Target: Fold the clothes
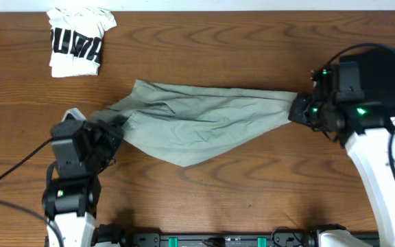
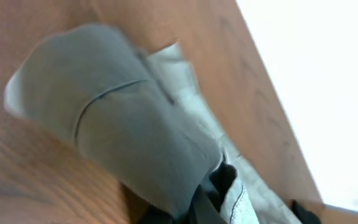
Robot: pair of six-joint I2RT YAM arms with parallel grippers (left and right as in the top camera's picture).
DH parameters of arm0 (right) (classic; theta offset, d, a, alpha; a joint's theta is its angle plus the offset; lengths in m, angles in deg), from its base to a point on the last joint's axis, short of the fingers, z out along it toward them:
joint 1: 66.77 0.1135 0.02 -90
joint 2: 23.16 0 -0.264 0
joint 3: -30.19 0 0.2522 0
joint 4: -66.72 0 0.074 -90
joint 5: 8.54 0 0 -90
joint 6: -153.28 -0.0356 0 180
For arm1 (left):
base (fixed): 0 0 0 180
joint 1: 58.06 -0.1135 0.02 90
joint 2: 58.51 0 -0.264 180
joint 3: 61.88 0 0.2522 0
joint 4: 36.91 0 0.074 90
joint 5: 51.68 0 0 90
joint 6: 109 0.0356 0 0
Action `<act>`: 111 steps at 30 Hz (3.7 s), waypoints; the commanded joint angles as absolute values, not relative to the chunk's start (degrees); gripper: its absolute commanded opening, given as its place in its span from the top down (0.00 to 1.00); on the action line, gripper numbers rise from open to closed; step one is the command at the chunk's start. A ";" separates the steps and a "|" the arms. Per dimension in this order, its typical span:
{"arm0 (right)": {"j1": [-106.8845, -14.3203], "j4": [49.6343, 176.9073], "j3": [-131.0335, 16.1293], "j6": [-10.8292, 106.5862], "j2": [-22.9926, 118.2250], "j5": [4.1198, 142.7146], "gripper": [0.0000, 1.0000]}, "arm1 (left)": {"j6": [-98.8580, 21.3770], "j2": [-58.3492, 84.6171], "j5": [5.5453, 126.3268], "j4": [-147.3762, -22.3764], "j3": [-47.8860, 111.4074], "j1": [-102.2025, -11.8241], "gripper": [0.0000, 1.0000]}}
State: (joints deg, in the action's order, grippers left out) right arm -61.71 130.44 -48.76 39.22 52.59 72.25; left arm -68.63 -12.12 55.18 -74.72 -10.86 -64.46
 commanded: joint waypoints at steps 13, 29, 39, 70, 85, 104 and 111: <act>-61.88 136.82 -54.03 38.83 41.66 73.71 0.94 | -67.47 -19.64 57.76 -78.31 -10.05 -64.85 0.94; -61.88 130.13 -54.03 37.41 63.60 77.56 0.69 | -67.45 -3.99 50.68 -76.41 -10.05 -64.85 0.94; -61.64 135.51 -54.03 39.51 64.28 73.73 0.55 | -66.18 6.81 50.66 -72.08 -10.05 -64.85 0.94; -43.00 122.57 -33.16 39.94 64.19 74.04 0.31 | -66.16 7.07 50.68 -71.14 -10.05 -64.85 0.93; -43.00 116.71 -32.52 36.93 65.75 79.77 0.19 | -66.16 7.07 50.68 -71.16 -10.05 -64.85 0.94; -43.24 110.07 -32.92 33.87 71.58 81.49 0.99 | -66.14 7.07 50.66 -71.16 -10.05 -64.85 0.94; -43.19 112.69 -36.37 33.50 68.30 81.49 0.99 | -65.07 7.09 50.64 -71.14 -10.05 -64.85 0.94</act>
